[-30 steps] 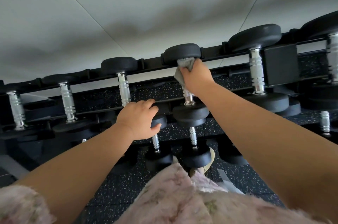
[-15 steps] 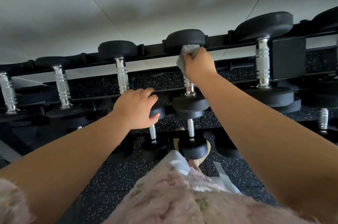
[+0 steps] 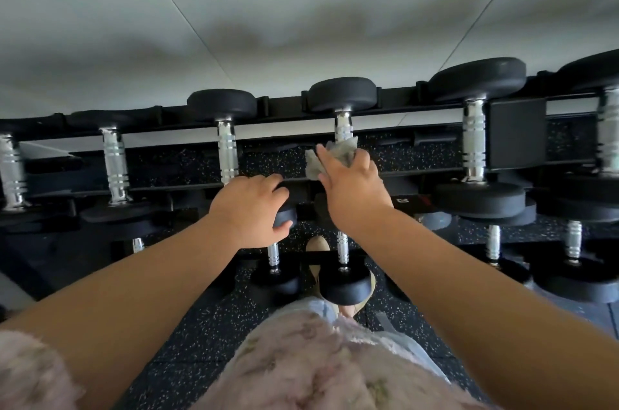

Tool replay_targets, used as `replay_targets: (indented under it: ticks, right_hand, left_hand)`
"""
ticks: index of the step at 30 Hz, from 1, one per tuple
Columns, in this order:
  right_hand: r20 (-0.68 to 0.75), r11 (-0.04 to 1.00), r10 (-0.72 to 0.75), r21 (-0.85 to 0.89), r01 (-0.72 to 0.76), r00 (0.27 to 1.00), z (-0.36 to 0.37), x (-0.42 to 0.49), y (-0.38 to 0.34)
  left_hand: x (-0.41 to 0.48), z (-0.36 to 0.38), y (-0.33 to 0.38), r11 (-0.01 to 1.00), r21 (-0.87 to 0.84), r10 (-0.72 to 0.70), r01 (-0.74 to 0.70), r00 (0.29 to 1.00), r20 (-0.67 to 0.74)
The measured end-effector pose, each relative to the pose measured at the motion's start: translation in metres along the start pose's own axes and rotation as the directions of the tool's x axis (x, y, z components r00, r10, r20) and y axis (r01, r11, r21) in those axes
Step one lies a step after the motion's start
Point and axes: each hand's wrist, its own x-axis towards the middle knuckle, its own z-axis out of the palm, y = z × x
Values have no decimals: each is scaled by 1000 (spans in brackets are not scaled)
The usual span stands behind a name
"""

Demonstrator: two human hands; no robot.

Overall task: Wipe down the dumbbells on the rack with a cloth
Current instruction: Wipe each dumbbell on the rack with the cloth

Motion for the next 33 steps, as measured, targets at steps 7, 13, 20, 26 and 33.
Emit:
replay_targets:
  ticks: [7, 13, 20, 26, 33]
  right_hand:
    - [-295, 985, -169, -26, 169, 941, -57, 13, 14]
    - [-522, 952, -294, -91, 291, 800, -89, 50, 11]
    - [-288, 792, -585, -406, 456, 758, -79, 88, -14]
    - [-322, 983, -151, 52, 177, 935, -106, 81, 17]
    - [-334, 956, 117, 292, -15, 935, -110, 82, 23]
  left_hand:
    - [1, 2, -2, 996, -87, -18, 21, 999, 31]
    - [13, -15, 13, 878, -346, -353, 331, 936, -3]
    - [59, -48, 103, 639, -689, -394, 341, 915, 88]
    - [79, -46, 119, 554, -717, -480, 422, 866, 139]
    - [76, -43, 112, 453, -792, -485, 410, 858, 167]
